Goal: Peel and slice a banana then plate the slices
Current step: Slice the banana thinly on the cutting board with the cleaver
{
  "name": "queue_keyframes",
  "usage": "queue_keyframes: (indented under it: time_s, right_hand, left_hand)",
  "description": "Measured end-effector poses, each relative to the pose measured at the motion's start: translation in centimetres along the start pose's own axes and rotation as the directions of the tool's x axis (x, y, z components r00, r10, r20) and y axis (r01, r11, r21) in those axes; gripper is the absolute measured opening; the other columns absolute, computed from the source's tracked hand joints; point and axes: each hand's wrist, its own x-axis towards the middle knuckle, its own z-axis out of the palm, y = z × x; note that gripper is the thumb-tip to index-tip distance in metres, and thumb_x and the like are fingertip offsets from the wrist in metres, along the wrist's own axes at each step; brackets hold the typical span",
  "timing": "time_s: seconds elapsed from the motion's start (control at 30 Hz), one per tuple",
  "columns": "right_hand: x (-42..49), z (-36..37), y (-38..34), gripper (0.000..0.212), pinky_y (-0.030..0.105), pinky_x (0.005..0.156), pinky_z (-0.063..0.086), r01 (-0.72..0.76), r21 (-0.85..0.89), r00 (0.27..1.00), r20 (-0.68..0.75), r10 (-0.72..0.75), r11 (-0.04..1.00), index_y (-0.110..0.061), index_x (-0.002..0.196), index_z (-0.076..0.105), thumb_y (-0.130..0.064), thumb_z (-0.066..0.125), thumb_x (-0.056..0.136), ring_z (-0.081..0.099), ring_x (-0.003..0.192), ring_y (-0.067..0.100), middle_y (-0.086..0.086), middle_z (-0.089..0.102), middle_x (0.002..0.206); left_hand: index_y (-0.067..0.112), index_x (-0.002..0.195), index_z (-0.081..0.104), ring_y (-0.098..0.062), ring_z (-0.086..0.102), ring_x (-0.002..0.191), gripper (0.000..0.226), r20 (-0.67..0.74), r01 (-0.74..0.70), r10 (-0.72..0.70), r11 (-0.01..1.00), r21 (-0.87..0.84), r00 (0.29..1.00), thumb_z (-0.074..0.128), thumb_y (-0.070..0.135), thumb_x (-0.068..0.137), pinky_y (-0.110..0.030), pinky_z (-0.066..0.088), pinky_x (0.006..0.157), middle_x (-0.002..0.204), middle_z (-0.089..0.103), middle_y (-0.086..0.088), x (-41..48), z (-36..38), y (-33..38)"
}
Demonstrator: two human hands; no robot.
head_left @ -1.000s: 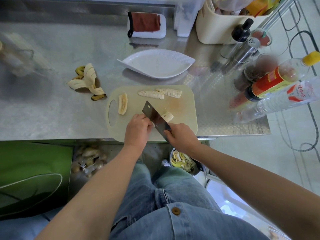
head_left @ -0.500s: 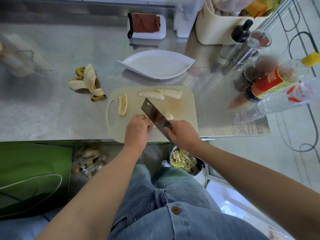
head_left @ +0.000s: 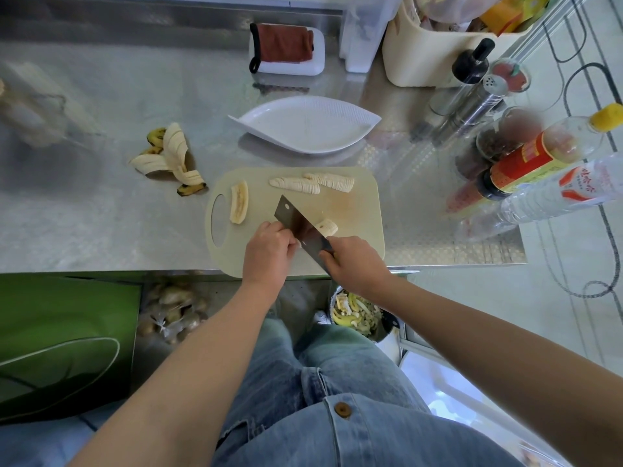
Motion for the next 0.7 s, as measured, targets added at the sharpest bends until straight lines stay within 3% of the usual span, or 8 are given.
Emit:
queue_keyframes:
  time_s: [0.33, 0.7]
  right_hand:
    - [0.05, 0.11, 0.38, 0.025, 0.03, 0.054, 0.033, -0.009, 0.043, 0.999, -0.033, 0.011, 0.999, -0.013, 0.073, 0.047, -0.025, 0.046, 0.095, 0.051, 0.062, 0.027, 0.009, 0.057, 0.07]
    - [-0.13, 0.24, 0.68, 0.024, 0.03, 0.054, 0.031, 0.019, 0.057, 0.999, -0.044, -0.016, 0.998, -0.008, 0.081, 0.057, -0.025, 0.046, 0.095, 0.053, 0.063, 0.027, 0.012, 0.061, 0.073]
  left_hand:
    - [0.005, 0.071, 0.072, -0.027, 0.055, 0.074, 0.006, -0.019, 0.001, -0.001, 1.0, -0.009, 1.0, 0.075, 0.001, 0.073, -0.034, 0.045, 0.058, 0.075, 0.065, -0.008, -0.13, 0.25, -0.12]
    - [0.005, 0.071, 0.072, -0.026, 0.055, 0.075, 0.005, -0.009, 0.021, -0.021, 1.0, -0.013, 1.0, 0.074, 0.003, 0.075, -0.037, 0.049, 0.06, 0.078, 0.065, -0.008, -0.15, 0.14, 0.04]
